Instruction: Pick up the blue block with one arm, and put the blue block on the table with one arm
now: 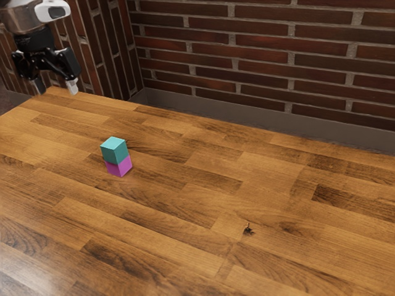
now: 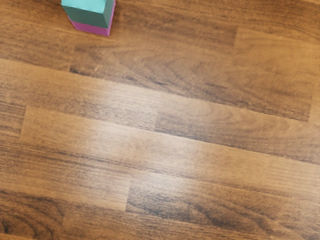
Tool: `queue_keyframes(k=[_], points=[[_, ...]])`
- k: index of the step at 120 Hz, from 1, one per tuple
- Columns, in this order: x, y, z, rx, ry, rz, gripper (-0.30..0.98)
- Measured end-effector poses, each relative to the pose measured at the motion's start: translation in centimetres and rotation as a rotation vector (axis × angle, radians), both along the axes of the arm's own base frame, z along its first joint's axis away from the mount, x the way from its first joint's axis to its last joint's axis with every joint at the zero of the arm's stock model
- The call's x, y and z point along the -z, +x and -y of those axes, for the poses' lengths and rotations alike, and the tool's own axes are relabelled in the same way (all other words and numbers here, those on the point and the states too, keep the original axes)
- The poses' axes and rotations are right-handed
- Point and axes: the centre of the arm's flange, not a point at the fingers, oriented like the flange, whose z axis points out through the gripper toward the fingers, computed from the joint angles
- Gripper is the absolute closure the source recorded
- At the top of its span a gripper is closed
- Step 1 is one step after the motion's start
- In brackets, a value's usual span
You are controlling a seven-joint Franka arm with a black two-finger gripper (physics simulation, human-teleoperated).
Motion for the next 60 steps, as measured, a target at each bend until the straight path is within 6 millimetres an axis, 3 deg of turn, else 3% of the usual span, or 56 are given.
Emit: queue_keyframes(k=[13,39,51,60], points=[[0.6,0.2,-0.2,-0.013,-0.003,0.01,0.0],[9.9,3.5,1.0,-0.018,0.015,-0.115,0.0],[14.3,3.2,0.9,-0.027,0.016,-0.122,0.0],[16.2,3.2,0.9,-0.029,0.025,-0.101,0.0]])
